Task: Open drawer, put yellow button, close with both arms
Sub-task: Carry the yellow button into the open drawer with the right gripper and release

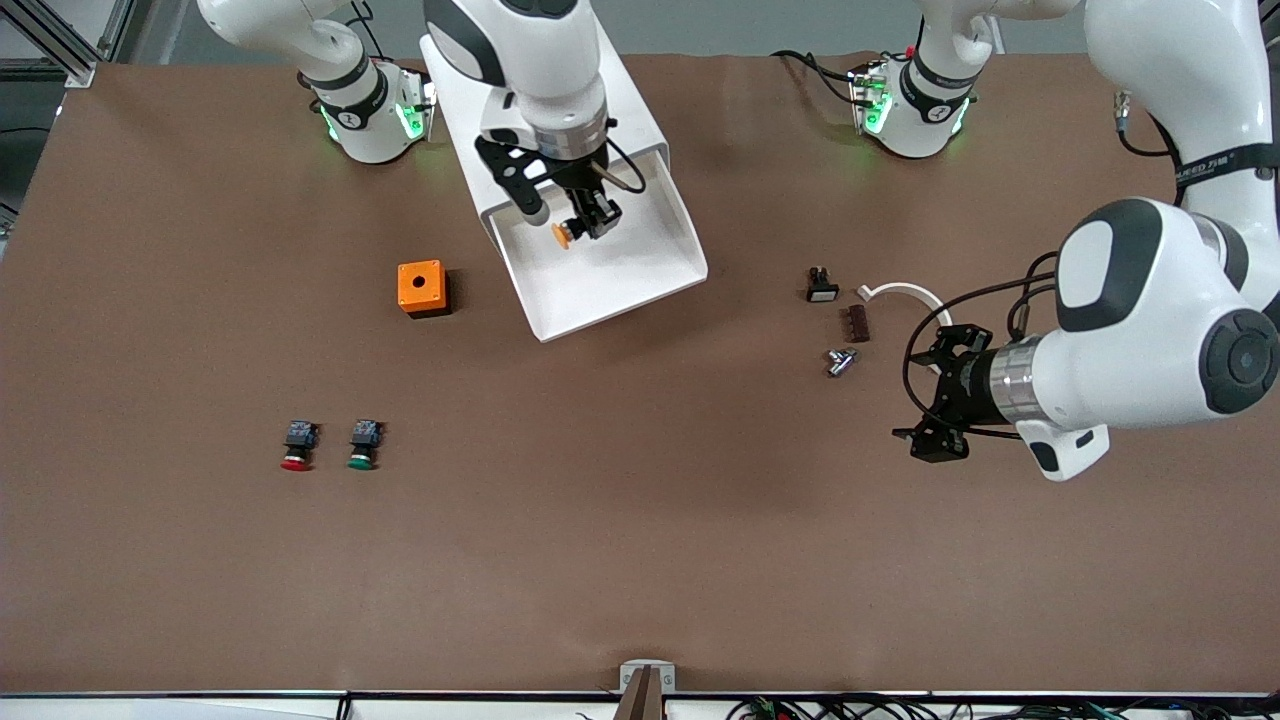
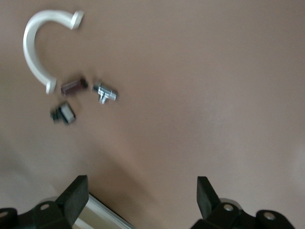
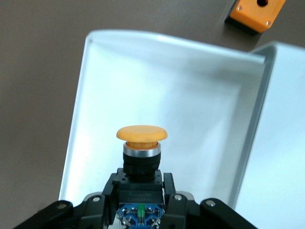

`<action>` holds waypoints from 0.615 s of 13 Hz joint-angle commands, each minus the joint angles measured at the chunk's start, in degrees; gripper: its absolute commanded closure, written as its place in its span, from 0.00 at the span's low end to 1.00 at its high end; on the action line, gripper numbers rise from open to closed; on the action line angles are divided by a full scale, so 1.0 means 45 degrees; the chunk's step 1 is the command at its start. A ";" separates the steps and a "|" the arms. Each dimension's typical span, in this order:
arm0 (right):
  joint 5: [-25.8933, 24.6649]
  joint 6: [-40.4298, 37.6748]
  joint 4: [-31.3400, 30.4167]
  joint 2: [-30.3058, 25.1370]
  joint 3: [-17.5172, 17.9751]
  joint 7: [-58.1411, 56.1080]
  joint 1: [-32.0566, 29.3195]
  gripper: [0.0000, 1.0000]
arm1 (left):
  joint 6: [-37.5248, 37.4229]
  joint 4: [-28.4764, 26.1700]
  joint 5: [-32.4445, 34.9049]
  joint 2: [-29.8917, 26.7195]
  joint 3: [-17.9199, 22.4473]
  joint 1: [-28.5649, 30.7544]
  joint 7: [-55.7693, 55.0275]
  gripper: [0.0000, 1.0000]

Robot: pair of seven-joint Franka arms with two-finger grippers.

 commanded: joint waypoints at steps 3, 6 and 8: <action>-0.0222 0.0657 0.0279 0.0907 -0.0166 0.1253 0.0475 1.00 | -0.0440 -0.0431 0.1016 -0.0595 -0.0689 -0.0017 0.4686 0.00; -0.0222 0.0637 0.0358 0.1143 -0.0166 0.1234 0.0475 0.15 | -0.0420 -0.0607 0.2203 -0.0868 -0.1527 -0.0017 0.5628 0.00; -0.0300 0.0599 0.0532 0.1163 -0.0147 0.1176 0.0475 0.00 | -0.0304 -0.0801 0.2870 -0.0869 -0.2095 -0.0017 0.6233 0.00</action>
